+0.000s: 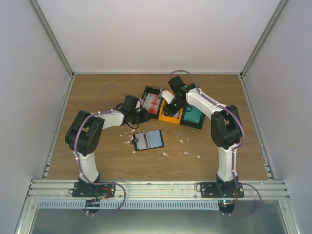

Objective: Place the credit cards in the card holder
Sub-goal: Pick up the credit card from the storage box.

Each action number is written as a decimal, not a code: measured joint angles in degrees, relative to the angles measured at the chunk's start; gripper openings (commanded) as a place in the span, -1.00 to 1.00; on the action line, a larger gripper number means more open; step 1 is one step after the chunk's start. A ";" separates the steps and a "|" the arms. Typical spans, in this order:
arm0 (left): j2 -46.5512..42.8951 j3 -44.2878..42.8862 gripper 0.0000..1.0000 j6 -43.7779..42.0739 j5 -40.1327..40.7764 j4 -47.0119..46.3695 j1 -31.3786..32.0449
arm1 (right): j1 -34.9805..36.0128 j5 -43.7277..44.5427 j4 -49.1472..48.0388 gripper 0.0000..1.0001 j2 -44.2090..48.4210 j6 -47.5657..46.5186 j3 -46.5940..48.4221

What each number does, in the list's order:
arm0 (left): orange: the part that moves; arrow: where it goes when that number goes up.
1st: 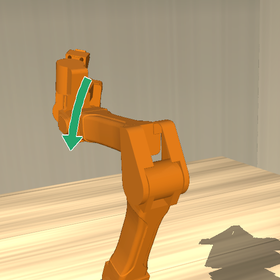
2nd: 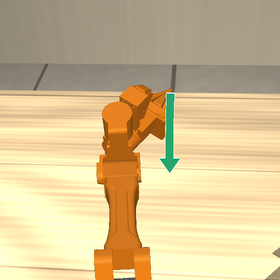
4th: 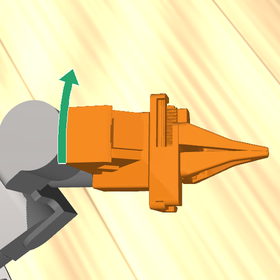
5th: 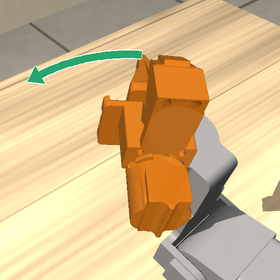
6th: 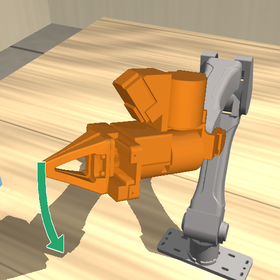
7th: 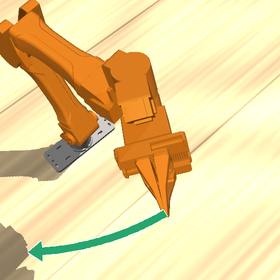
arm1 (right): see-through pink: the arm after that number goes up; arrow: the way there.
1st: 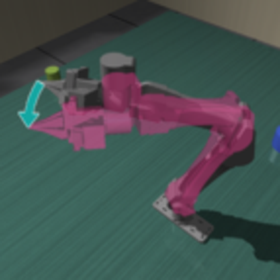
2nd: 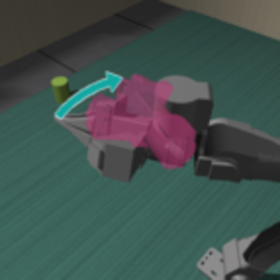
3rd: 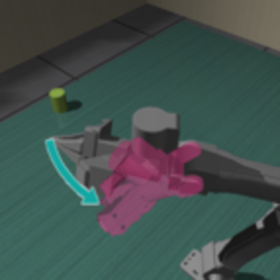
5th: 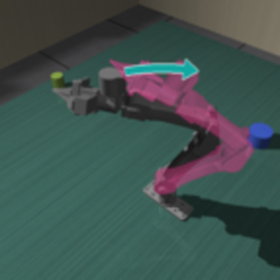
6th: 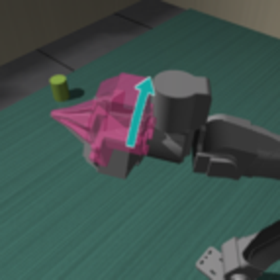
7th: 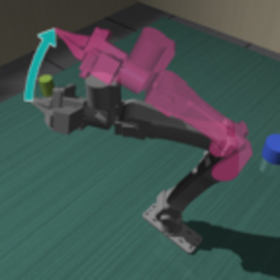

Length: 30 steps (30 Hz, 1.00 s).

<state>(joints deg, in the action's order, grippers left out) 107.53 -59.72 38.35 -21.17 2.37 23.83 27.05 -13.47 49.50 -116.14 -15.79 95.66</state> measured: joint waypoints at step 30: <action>-0.55 -0.04 -0.23 0.00 0.61 0.26 -0.04 | 0.09 3.52 -1.14 -0.99 4.37 3.28 -1.88</action>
<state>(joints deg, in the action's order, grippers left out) 106.98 -59.77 38.35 -20.56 2.63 23.79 27.14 -9.96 48.36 -111.77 -12.51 93.78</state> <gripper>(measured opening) 0.378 0.023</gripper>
